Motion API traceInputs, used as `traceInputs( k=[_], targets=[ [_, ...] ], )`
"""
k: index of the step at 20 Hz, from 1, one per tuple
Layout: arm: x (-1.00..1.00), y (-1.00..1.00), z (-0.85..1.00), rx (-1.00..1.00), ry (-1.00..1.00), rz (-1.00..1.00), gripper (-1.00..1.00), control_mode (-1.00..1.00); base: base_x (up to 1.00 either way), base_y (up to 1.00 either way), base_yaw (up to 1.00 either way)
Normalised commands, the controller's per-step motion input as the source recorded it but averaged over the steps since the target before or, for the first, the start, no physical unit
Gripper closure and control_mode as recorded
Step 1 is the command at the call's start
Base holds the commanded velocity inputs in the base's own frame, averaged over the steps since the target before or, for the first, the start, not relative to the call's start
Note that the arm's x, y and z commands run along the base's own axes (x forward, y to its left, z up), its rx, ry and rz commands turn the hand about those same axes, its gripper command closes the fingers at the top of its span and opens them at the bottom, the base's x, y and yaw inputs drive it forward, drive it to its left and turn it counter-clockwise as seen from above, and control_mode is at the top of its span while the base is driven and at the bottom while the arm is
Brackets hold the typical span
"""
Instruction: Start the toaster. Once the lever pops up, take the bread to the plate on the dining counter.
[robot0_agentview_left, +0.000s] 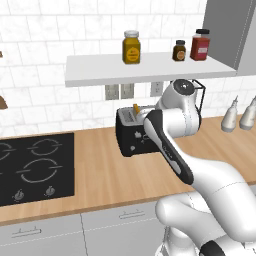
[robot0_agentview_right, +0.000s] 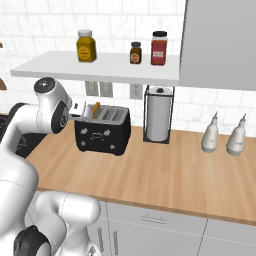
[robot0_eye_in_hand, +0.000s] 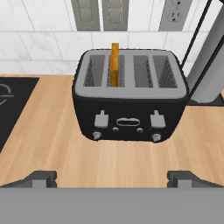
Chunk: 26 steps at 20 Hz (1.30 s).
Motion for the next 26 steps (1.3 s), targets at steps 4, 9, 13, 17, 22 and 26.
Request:
traceInputs(
  k=[4, 9, 13, 17, 22, 26],
  targets=[
    [0.00, 0.00, 0.00, 0.00, 0.00, 0.00, -1.00, -1.00, 0.00, 0.00, 0.00],
    [0.00, 0.00, 0.00, 0.00, 0.00, 0.00, -1.00, -1.00, 0.00, 0.00, 0.00],
    [0.00, 0.00, 0.00, 0.00, 0.00, 0.00, -1.00, -1.00, 0.00, 0.00, 0.00],
    [0.00, 0.00, 0.00, 0.00, 0.00, 0.00, -1.00, -1.00, 0.00, 0.00, 0.00],
    [0.00, 0.00, 0.00, 0.00, 0.00, 0.00, -1.00, -1.00, 0.00, 0.00, 0.00],
    [-0.07, 0.00, 0.08, 0.00, -0.06, 0.00, -1.00, -1.00, 0.00, 0.00, 0.00]
  ],
)
